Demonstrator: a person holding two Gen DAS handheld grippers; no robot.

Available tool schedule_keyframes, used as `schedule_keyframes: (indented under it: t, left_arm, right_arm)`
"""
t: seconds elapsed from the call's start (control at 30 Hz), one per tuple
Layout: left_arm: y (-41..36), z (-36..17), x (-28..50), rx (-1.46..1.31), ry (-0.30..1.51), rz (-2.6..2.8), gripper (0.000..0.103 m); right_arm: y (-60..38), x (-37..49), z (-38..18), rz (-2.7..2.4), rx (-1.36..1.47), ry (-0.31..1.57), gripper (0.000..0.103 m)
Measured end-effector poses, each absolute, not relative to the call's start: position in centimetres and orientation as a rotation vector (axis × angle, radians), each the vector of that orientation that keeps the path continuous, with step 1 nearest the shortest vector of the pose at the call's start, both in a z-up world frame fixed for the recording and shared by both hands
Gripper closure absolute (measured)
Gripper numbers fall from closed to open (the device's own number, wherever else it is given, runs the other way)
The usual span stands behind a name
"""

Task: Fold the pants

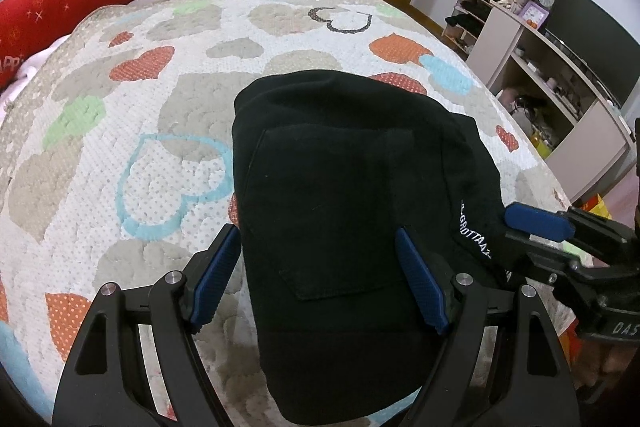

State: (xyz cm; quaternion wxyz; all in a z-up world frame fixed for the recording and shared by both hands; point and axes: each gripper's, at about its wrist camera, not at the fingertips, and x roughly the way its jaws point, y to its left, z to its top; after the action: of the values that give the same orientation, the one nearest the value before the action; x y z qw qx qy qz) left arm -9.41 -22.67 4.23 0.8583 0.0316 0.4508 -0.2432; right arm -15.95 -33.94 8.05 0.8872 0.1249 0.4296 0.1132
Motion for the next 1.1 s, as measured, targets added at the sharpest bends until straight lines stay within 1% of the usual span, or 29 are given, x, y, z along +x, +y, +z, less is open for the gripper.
schedule_keyframes:
  t: [0.13,0.33,0.37,0.4,0.47,0.63,0.83,0.93,1.03,1.1]
  left_arm:
    - [-22.7,4.1,-9.3,0.057,0.95,-0.513,0.023]
    - [-22.4,4.2,-9.3,0.047,0.965,-0.514,0.023]
    - [-22.3,4.3,-9.2,0.043,0.968,-0.513,0.023]
    - [-22.1,4.5,-9.2,0.038,0.971,-0.513,0.023]
    - [-21.6,4.9,-9.1,0.029,0.97,-0.514,0.023]
    - [-19.3,5.7,-8.6,-0.051,0.957,-0.523,0.023]
    - [-18.6,4.6,-7.3,-0.149,1.027,-0.585,0.023]
    - [-19.7,3.6,-7.0,-0.154,1.068,-0.622,0.023]
    - [-20.6,3.0,-7.1,-0.142,1.071,-0.644,0.023]
    - [-21.0,2.8,-6.9,-0.14,1.07,-0.652,0.015]
  right_arm:
    - [-34.2,-15.8,6.8,0.231,0.282,0.893,0.051]
    - [-34.7,-16.0,8.0,0.246,0.301,0.891,0.05]
    - [-35.1,-16.1,8.3,0.241,0.318,0.88,0.047]
    - [-35.5,-16.3,8.6,0.229,0.327,0.871,0.04]
    - [-36.4,-16.5,8.9,0.198,0.346,0.858,0.033]
    - [-38.9,-16.1,7.6,0.19,0.475,0.879,0.033]
    - [-39.5,-14.6,5.1,0.257,0.547,0.891,0.033]
    - [-39.3,-14.0,4.2,0.295,0.541,0.887,0.03]
    - [-39.4,-13.7,3.8,0.361,0.564,0.854,0.019]
    - [-39.3,-13.4,3.7,0.405,0.578,0.841,0.009]
